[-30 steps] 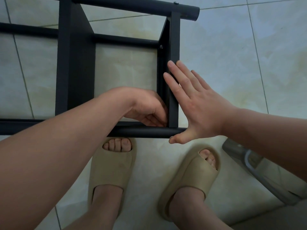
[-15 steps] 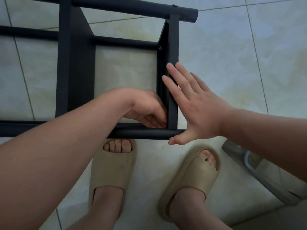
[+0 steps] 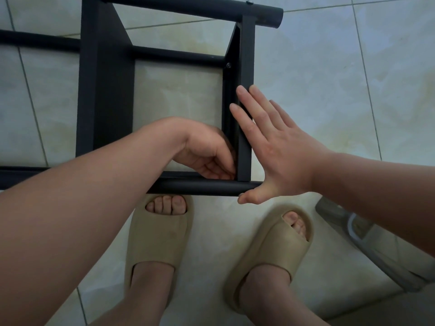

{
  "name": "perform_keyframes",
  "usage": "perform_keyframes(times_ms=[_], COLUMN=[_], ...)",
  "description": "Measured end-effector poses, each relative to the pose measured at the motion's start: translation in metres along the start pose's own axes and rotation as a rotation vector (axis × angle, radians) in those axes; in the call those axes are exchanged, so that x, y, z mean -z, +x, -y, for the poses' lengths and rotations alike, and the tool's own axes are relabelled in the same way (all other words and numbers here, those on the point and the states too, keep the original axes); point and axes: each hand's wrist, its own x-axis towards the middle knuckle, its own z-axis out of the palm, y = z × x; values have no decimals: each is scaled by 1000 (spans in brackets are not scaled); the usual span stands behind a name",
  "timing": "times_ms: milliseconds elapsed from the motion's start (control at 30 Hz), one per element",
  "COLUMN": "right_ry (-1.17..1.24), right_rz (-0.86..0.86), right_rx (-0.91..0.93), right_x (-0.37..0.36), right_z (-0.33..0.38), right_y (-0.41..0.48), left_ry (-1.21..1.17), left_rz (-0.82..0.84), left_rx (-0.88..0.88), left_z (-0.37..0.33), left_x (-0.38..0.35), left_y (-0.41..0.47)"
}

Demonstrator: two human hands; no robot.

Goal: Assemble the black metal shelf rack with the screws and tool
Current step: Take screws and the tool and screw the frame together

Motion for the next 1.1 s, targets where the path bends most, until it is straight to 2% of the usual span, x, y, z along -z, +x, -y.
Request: perform_keyframes(times_ms=[233, 533, 767, 967, 1100], right_ry=[10, 6, 1, 2, 5], right_rz=[1, 6, 1, -7, -5], right_rx=[-1, 1, -2, 1, -1], right_x=[0, 0, 0, -1, -1], right_z=[0, 1, 1, 1, 1], right_y=[0, 1, 1, 1, 1], left_ry=[77, 3, 76, -8, 79], left_rz=[-22, 19, 22, 34, 26], left_rx=[22, 14, 29, 30, 47], left_z=[-2, -2, -4, -4, -5], left_x=[1, 5, 3, 5, 3], left_y=[3, 4, 6, 5, 5])
